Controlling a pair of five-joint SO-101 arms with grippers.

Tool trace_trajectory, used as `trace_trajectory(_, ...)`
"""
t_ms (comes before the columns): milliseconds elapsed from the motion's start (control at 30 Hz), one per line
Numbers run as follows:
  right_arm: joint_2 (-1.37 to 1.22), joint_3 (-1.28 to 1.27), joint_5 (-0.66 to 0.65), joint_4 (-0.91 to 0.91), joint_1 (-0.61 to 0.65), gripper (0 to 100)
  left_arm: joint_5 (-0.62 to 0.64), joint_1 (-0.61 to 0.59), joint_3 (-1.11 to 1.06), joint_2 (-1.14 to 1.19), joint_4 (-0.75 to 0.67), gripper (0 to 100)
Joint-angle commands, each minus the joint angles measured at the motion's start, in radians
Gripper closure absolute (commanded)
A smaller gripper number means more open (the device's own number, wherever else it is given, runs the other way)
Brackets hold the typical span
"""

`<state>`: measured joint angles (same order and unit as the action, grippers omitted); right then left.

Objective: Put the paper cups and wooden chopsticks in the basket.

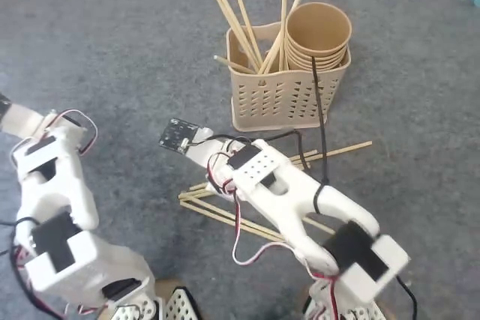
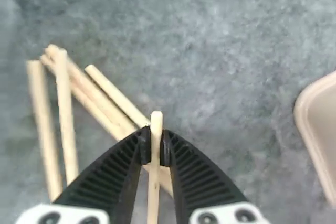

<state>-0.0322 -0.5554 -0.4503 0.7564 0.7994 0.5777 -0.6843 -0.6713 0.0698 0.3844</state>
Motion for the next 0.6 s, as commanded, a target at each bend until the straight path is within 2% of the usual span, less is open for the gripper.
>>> trace_trajectory(0,0.202,0.043,-0.009,0.064,0.044,99.1,0.006,0.002,0.048,-0.006,0.000,99)
trace_trajectory(300,0.656,0.043,0.046,0.051,0.090,99.1,0.006,0.002,0.048,-0.006,0.000,99)
trace_trajectory(567,1.004,0.043,0.198,-0.252,0.056,99.1,0.006,0.011,0.048,-0.005,0.000,99)
